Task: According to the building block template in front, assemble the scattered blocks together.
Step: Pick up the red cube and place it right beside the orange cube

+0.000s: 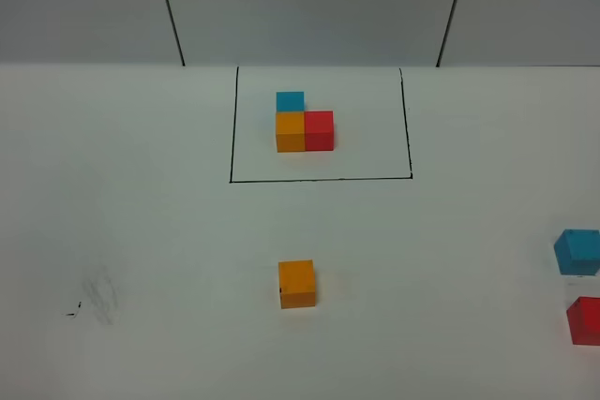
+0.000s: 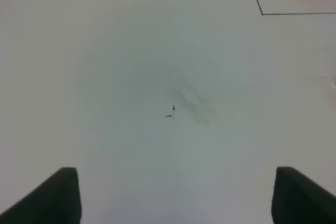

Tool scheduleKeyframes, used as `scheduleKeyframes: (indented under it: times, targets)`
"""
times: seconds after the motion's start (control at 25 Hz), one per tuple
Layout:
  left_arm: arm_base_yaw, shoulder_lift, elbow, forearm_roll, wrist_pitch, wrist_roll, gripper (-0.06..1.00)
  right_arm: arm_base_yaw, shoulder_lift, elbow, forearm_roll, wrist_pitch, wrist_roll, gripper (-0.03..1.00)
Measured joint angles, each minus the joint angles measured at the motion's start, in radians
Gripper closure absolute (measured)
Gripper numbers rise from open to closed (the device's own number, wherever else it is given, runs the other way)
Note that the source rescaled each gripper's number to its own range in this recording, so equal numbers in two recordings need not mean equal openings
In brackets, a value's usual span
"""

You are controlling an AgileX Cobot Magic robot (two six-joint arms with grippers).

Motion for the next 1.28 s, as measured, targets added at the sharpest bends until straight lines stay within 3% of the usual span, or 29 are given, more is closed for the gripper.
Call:
scheduleKeyframes:
  times: [0.28, 1.28]
  targets:
    - [0.076, 0.000, 0.000, 0.006, -0.002, 0.000, 0.31, 0.000, 0.000, 0.000, 0.000, 0.000, 0.000, 0.30]
    - [0.078, 0.000, 0.000, 0.006, -0.002, 0.000, 0.31, 0.002, 0.009, 0.000, -0.019, 0.000, 0.009, 0.30]
